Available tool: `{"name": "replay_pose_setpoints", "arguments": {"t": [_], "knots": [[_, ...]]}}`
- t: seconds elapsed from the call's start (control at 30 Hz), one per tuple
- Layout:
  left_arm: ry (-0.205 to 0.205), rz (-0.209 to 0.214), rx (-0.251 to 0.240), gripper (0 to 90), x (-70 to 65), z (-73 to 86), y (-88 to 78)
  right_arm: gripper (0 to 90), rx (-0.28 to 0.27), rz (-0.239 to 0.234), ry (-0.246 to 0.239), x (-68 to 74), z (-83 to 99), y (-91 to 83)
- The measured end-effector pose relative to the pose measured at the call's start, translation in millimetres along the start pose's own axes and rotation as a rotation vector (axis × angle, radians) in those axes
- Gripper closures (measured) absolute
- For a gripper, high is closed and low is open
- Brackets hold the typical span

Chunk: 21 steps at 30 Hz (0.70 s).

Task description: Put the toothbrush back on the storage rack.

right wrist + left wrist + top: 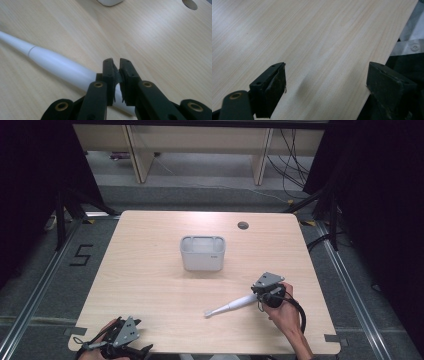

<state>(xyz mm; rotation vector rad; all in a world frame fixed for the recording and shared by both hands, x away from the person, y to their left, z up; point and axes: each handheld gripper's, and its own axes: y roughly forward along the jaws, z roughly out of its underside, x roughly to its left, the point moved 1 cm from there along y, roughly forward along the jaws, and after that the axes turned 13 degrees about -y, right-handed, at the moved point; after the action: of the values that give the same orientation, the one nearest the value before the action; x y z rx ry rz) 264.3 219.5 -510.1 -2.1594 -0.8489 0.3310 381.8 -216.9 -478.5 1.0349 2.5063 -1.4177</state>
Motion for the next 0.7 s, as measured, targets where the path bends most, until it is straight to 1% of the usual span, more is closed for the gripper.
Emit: {"name": "replay_pose_setpoints", "arguments": {"t": [0.03,0.07,0.1,0.13,0.17,0.2,0.23,0.27,0.3,0.33,0.37,0.5,0.7], "knots": [[0.001,-0.002,-0.007,15.8,-0.1,-0.7,-0.5,85.4,0.002,0.004,0.011,-1.2,0.3,1.3],[0.001,-0.002,-0.007,15.8,-0.1,-0.7,-0.5,85.4,0.002,0.004,0.011,-1.2,0.3,1.3],[-0.007,0.002,-0.009,15.8,-0.9,0.2,0.1,86.4,0.004,0.006,0.019,-3.6,0.9,3.3],[0.006,0.001,0.0,15.8,0.1,0.1,-0.3,86.7,0.004,0.007,0.019,-4.5,1.3,3.8],[0.006,0.001,0.0,15.8,0.1,0.1,-0.3,87.1,0.002,0.008,0.007,-5.9,1.7,4.9],[0.001,-0.003,-0.004,15.8,0.1,-0.1,-0.2,87.5,0.005,0.008,0.007,-7.0,2.3,5.6],[-0.01,-0.003,-0.016,15.8,-0.7,-0.4,-0.1,87.9,0.011,0.013,0.021,-7.2,3.0,6.3],[-0.01,-0.003,-0.016,15.8,-0.7,-0.4,-0.1,88.7,0.009,0.013,0.01,-8.4,3.7,6.8],[-0.013,-0.001,-0.015,15.8,-1.2,0.1,0.3,89.4,0.008,0.011,0.024,-9.0,4.4,7.5],[-0.013,-0.001,-0.015,15.8,-1.2,0.1,0.3,89.4,0.008,0.011,0.024,-9.0,4.4,7.5],[0.003,0.002,-0.001,15.8,0.0,-0.1,-0.2,89.7,0.008,0.009,0.02,-10.0,4.9,8.2],[0.002,0.005,-0.001,15.8,-1.0,0.0,0.1,90.0,0.012,0.013,0.031,-13.0,8.1,13.2],[0.0,0.004,-0.003,15.8,-0.7,0.0,0.0,90.0,0.007,0.006,0.038,-14.3,9.2,14.1]]}}
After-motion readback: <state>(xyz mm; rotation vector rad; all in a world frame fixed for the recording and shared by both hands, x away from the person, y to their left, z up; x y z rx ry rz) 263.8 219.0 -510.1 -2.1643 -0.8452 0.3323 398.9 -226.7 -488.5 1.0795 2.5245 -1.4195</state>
